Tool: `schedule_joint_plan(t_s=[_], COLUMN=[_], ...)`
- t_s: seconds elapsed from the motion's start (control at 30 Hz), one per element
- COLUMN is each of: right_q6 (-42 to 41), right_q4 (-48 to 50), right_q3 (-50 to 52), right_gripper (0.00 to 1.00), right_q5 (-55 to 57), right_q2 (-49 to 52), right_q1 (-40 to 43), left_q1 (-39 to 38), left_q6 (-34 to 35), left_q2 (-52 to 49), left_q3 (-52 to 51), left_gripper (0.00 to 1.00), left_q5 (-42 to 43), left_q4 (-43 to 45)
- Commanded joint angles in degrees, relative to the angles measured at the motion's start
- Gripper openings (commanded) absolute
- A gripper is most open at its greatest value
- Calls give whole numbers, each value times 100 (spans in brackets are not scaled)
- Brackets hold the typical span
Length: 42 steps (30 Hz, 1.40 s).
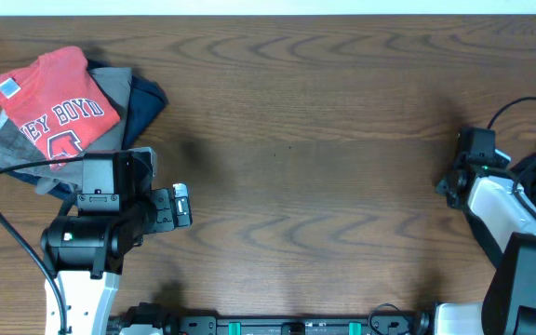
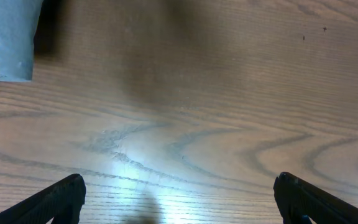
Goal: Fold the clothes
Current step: 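Drag the black t-shirt leftward to the table center with the right gripper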
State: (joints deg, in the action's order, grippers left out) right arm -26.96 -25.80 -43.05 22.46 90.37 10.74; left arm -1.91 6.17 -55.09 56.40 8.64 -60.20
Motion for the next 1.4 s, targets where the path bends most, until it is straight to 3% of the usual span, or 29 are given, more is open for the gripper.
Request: schedule_joint_plan(t_s=[0.0, 0.13, 0.2, 0.27, 0.4, 0.43, 0.63, 0.87, 1.1, 1.3, 1.33, 1.37], right_q6=[92, 92, 92, 92, 92, 92, 310, 927, 422, 46, -55, -109], right_q4=[195, 522, 619, 654, 664, 664, 721, 765, 1672, 3115, 3259, 3340], right_q3=[273, 463, 492, 492, 492, 492, 485, 61, -776, -1287, -1329, -1353], right_gripper=[62, 64, 58, 45, 6, 1, 1, 1, 1, 1, 3, 27], right_q5=[-59, -37, -37, -37, -35, -35, -361, -2463, -3718, -3032, -2721, -2474], right_q2=[94, 105, 105, 105, 105, 105, 103, 103, 103, 105, 103, 103], right_q1=[98, 105, 109, 109, 109, 109, 107, -184, -1497, -3014, -3200, -3333], left_q1=[24, 24, 24, 24, 24, 24, 24, 24, 24, 24, 24, 24], left_q6=[33, 33, 33, 31, 31, 33, 31, 31, 31, 33, 33, 33], left_q2=[0, 0, 0, 0, 0, 0, 0, 0, 0, 0, 0, 0], left_q3=[116, 116, 116, 116, 116, 116, 116, 116, 116, 116, 116, 116], left_gripper=[98, 98, 98, 98, 98, 98, 98, 98, 98, 98, 98, 98], left_q5=[-7, -7, -7, -7, -9, -7, -7, -9, -9, -7, -9, -7], left_q4=[-22, -22, -22, -26, -46, -55, -63, -59, -48, 111, 138, 160])
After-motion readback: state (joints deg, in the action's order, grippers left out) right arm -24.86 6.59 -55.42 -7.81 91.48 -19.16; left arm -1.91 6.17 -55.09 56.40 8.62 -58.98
